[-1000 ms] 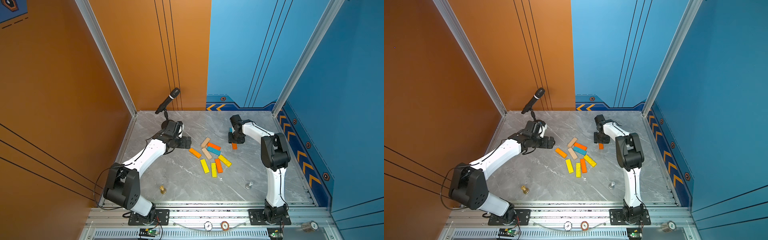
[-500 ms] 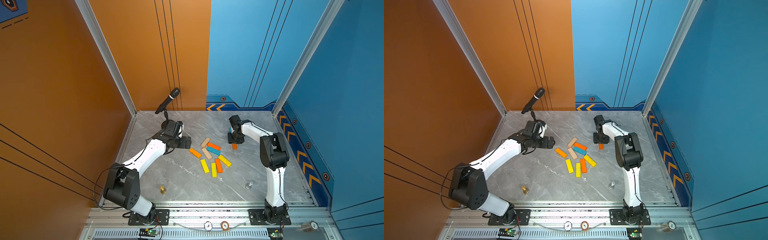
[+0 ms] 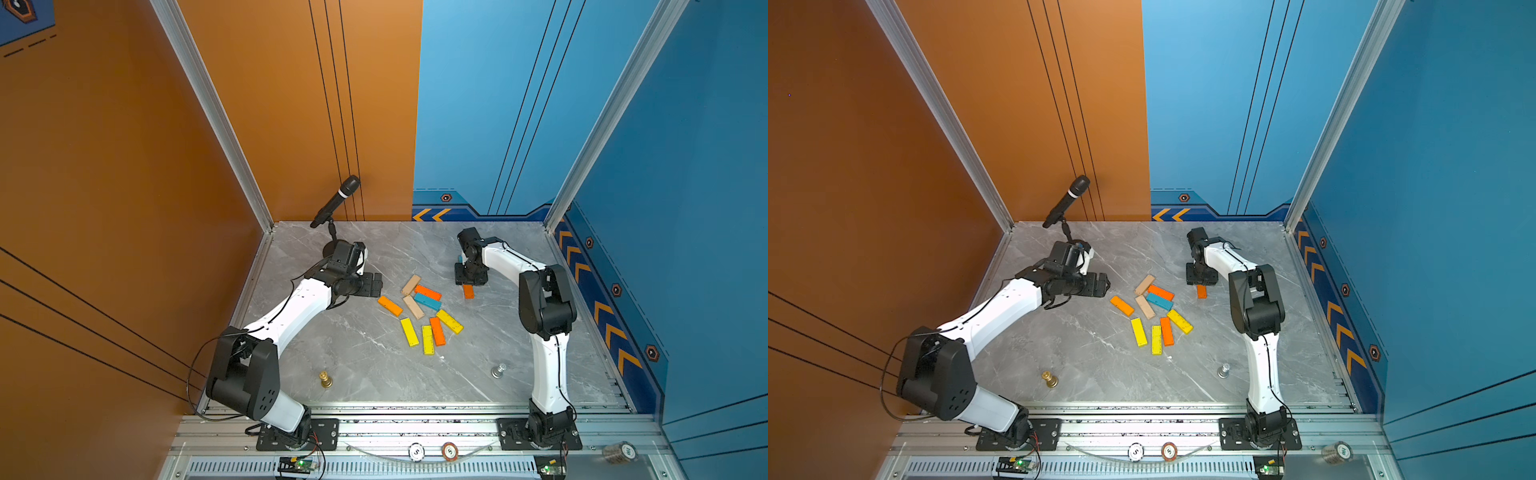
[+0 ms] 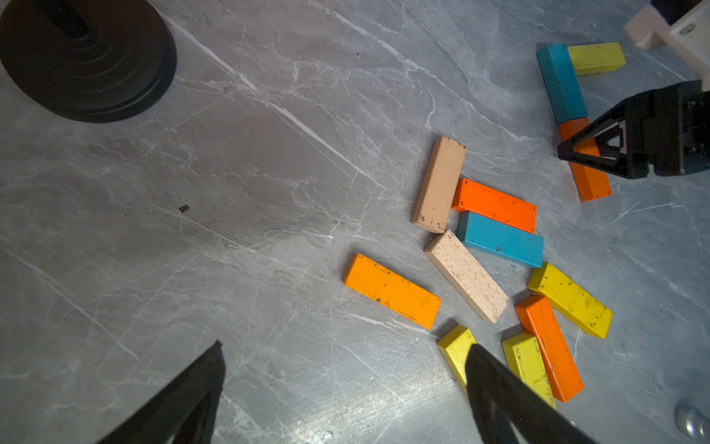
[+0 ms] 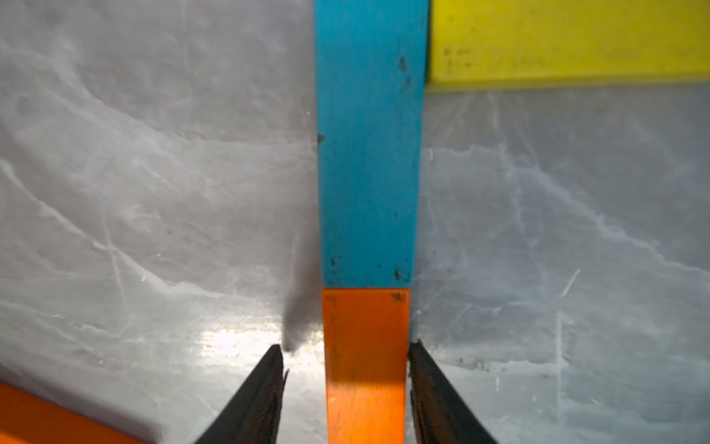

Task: Assemble the number 6 with building blocks
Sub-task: Adjust the building block at the center of the board.

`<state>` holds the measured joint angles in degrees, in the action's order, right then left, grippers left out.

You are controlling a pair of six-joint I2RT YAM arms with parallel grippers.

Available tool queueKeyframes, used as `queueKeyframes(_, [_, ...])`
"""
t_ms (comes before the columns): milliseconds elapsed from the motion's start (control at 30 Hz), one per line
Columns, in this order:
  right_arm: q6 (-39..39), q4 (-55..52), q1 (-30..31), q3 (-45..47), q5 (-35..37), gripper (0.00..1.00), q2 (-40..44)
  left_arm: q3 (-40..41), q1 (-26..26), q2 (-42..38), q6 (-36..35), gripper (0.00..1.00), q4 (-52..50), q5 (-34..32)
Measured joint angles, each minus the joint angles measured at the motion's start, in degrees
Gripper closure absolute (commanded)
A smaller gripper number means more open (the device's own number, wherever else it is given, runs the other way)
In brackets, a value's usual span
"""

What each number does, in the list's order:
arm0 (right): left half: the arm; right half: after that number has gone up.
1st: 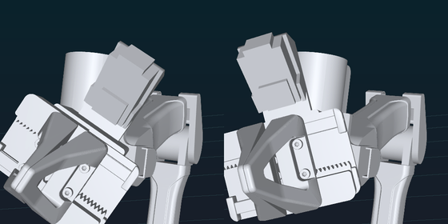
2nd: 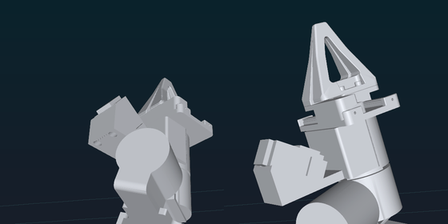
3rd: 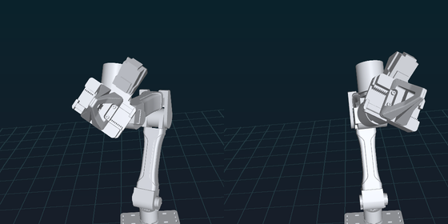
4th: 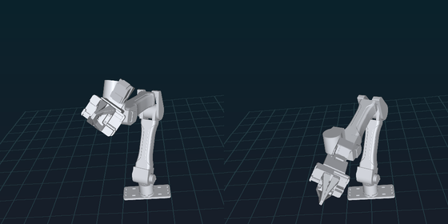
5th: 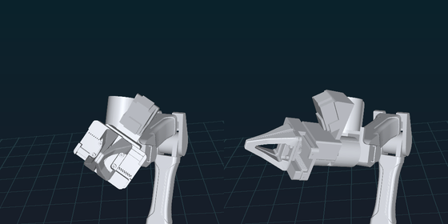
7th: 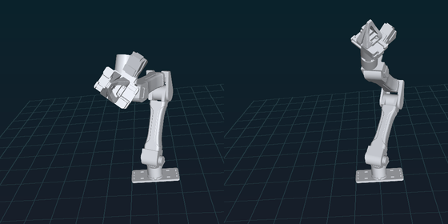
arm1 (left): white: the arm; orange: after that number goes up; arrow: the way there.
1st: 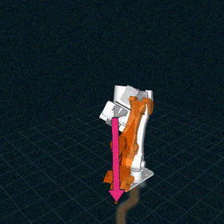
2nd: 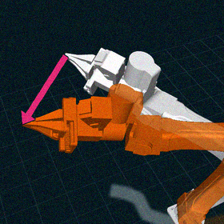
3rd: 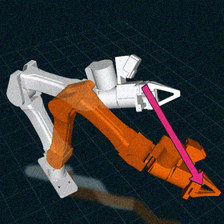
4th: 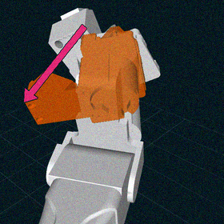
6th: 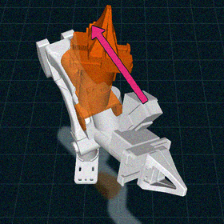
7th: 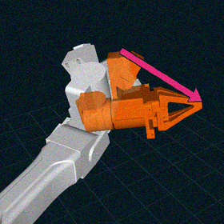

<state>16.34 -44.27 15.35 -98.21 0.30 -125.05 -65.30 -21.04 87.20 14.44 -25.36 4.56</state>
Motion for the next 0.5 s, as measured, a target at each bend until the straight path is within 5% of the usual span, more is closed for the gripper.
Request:
queueKeyframes(233, [0.0,-0.7,-0.3,-1.5,0.0,0.38,4.9,0.0,0.0,0.0,0.0,0.02,0.0,0.0])
queueKeyframes(500, [-0.7,0.4,3.8,14.0,0.1,0.37,22.4,0.0,0.0,-0.3,0.0,0.02,-0.2,0.0])
